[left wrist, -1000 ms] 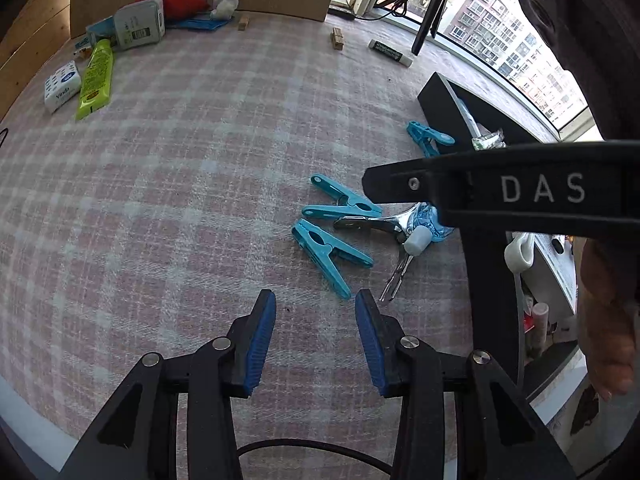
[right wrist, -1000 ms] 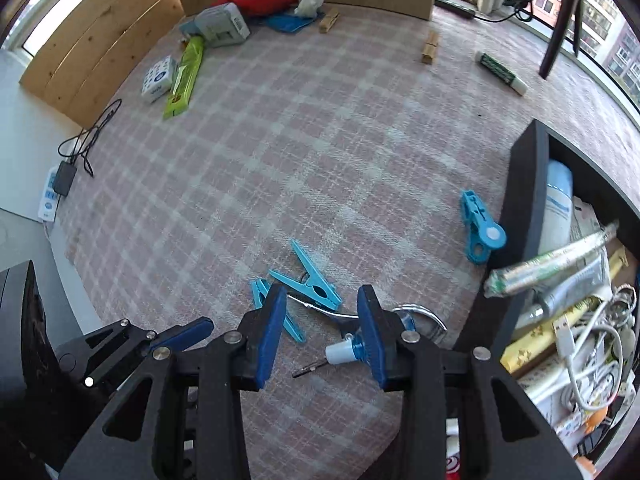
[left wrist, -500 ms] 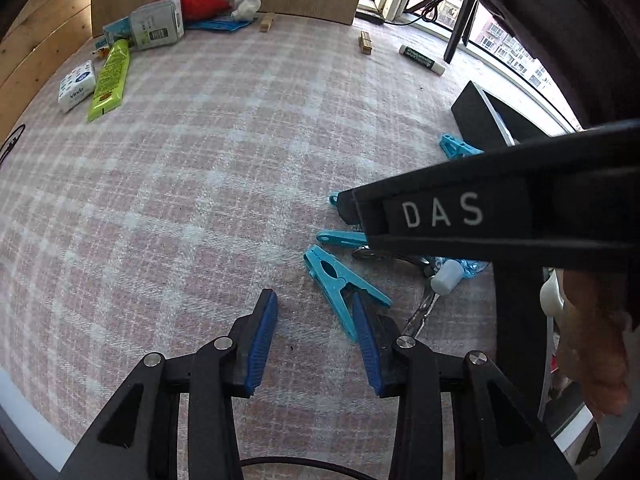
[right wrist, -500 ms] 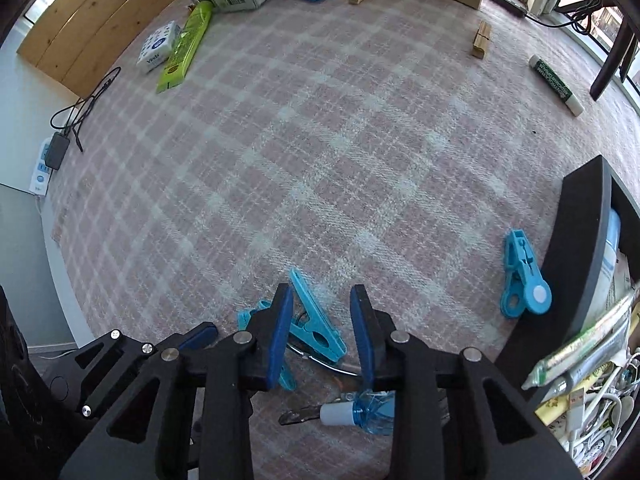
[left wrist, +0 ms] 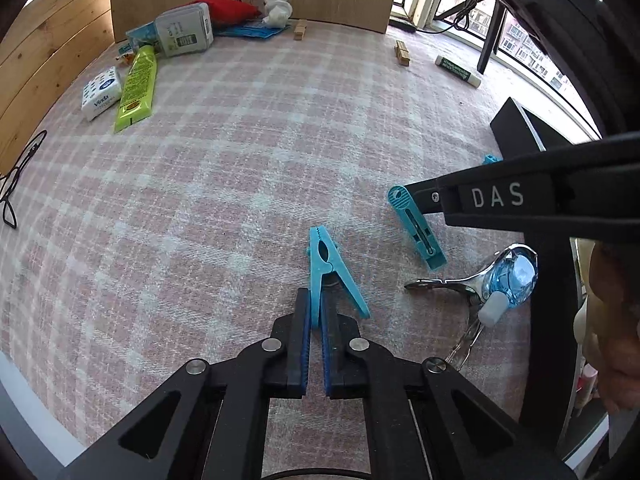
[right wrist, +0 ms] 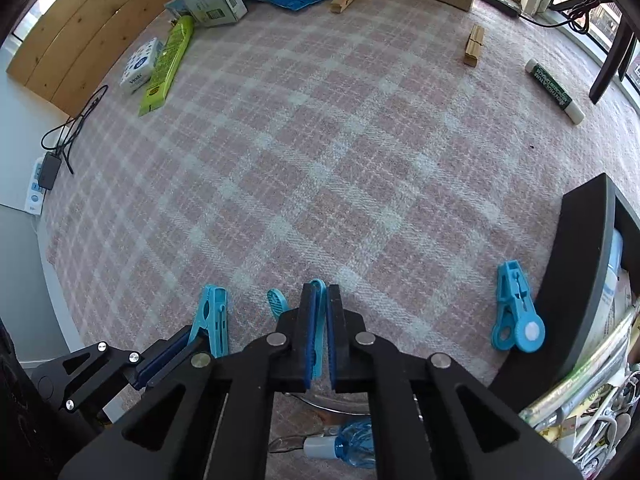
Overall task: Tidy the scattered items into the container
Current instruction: 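Grasp a blue clothespin with each tool, then drop both blue clothespins into the tray by opening both tools, then move the left tool to the blue nail clipper while the right tool approaches the metal clipper, then close the left tool on the blue nail clipper while the right tool grasps the metal clipper, then lower both clippers into the black tray and open both tools, then move both tools back toward the yellow-green tube on the carpet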
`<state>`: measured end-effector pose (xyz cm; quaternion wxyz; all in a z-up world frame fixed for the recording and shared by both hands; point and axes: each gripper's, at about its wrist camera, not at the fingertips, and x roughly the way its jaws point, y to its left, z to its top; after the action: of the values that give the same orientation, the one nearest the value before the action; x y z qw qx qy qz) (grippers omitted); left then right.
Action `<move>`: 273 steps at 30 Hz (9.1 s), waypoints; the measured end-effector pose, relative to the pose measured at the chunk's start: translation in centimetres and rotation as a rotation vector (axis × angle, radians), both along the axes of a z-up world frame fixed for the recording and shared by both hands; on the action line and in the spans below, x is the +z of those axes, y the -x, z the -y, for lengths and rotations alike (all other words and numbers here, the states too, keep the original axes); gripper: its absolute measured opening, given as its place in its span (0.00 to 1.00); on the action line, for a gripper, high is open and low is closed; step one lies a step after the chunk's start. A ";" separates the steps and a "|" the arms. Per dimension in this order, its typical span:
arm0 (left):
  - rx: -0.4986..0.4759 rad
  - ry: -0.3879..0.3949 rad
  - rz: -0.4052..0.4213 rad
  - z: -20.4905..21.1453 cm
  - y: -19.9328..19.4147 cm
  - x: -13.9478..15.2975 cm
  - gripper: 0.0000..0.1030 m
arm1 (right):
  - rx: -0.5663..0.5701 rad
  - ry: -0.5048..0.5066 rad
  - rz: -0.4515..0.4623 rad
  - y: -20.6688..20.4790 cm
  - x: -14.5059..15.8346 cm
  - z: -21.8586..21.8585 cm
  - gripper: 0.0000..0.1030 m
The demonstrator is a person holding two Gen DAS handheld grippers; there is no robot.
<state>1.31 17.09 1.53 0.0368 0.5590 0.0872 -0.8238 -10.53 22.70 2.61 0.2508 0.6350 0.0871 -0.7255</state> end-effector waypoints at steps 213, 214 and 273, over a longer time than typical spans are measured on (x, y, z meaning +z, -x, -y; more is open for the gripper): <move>-0.698 -0.115 -0.254 -12.7 6.3 14.6 0.28 | -0.903 0.128 -0.300 -8.6 14.9 -23.3 0.04; -0.704 -0.114 -0.255 -13.8 6.3 14.6 0.28 | -0.909 0.121 -0.302 -8.8 15.0 -24.3 0.04; -0.382 0.026 -0.162 -1.2 4.5 9.7 0.61 | -0.693 0.071 -0.426 -11.3 11.6 -21.8 0.62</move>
<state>-3.19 18.28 11.27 -0.1202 0.4968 -0.0284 -0.8590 0.74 44.49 14.25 -0.0108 0.4532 -0.1071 -0.8849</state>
